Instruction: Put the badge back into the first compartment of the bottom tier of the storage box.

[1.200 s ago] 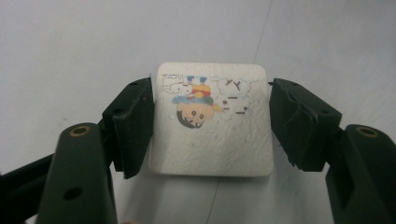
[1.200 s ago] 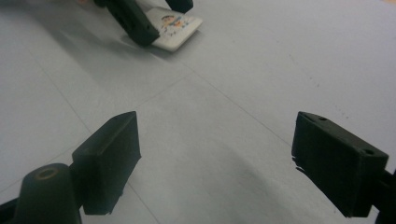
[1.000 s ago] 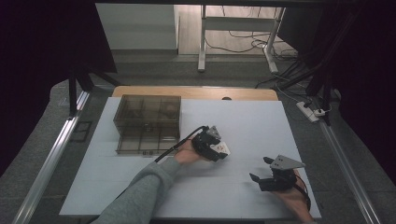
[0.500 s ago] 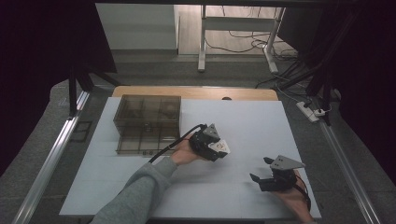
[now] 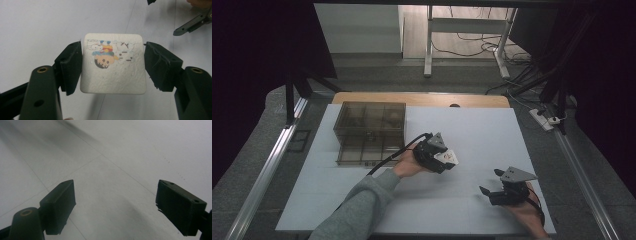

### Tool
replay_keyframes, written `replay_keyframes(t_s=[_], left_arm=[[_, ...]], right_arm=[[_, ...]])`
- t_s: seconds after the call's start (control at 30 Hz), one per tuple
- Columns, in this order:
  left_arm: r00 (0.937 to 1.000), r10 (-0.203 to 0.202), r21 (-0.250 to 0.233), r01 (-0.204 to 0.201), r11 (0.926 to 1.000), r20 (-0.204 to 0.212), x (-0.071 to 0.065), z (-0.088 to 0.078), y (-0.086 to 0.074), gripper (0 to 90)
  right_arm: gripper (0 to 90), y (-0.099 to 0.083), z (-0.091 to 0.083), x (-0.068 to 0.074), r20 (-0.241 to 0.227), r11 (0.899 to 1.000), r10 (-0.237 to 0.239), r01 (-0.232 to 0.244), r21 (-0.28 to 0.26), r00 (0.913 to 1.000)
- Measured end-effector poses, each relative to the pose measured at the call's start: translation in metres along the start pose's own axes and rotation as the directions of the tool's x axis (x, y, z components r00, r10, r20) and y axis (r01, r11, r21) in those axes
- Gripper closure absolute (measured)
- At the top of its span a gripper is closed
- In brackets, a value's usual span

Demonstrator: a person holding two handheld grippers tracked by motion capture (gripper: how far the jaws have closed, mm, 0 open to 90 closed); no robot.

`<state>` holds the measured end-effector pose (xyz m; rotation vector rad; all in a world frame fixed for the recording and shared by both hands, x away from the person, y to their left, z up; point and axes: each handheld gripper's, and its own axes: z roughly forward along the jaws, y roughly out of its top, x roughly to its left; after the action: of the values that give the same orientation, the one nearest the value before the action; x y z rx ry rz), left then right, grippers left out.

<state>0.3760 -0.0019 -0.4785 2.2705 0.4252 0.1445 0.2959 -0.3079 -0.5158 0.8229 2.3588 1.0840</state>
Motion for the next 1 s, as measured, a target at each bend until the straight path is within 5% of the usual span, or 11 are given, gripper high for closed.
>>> replay_keyframes(t_s=[1.0], left_arm=[[1.0000, 0.007, -0.003, -0.007, 1.0000, -0.006, 0.001, 0.001, -0.010, 33.2]], right_arm=[[18.6, -0.002, 0.008, 0.005, 0.035, 0.996, -0.054, 0.051, 0.078, 0.9979]])
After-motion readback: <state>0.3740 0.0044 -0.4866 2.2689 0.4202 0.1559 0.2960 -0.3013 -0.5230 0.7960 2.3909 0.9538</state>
